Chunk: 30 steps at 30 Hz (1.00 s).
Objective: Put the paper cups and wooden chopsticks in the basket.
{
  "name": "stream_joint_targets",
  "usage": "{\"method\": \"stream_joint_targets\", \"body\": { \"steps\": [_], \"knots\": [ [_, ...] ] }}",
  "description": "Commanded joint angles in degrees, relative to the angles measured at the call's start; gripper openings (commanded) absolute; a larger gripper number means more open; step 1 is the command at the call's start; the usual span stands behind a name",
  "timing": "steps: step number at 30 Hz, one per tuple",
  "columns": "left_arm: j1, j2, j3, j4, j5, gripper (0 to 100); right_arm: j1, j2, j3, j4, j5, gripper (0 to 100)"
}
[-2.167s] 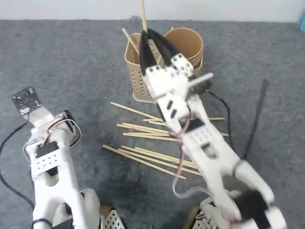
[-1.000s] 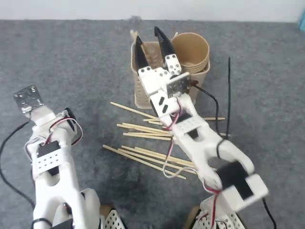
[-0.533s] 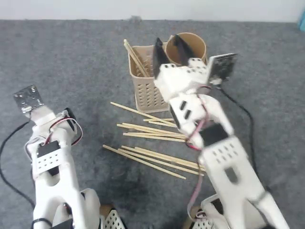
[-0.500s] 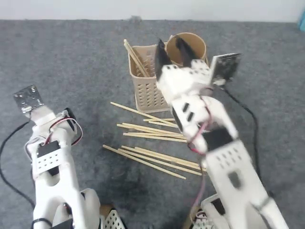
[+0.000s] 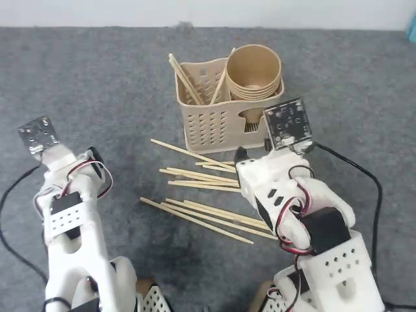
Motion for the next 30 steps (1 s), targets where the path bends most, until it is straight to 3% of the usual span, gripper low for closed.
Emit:
{"method": "stream_joint_targets", "body": {
  "steps": [1,5,9,18,30],
  "knots": [
    [0.4,0.1,-1.5,-1.3,0.4,17,-0.7,1.7,2.9,0.3,3.4,19.4],
    [0.4,0.1,-1.5,-1.3,0.4,17,-0.6,8.2,9.8,-5.8,5.8,19.4],
    [0.4,0.1,-1.5,-1.4,0.4,17,-0.5,16.9,15.7,-18.5,6.9,19.4],
    [0.5,0.1,-1.7,-1.5,0.4,17,2.1,38.9,16.7,-39.6,8.6,19.4],
    [1.3,0.1,-1.6,-1.5,0.4,17,3.6,46.2,16.6,-46.5,11.1,19.4]
  ]
}}
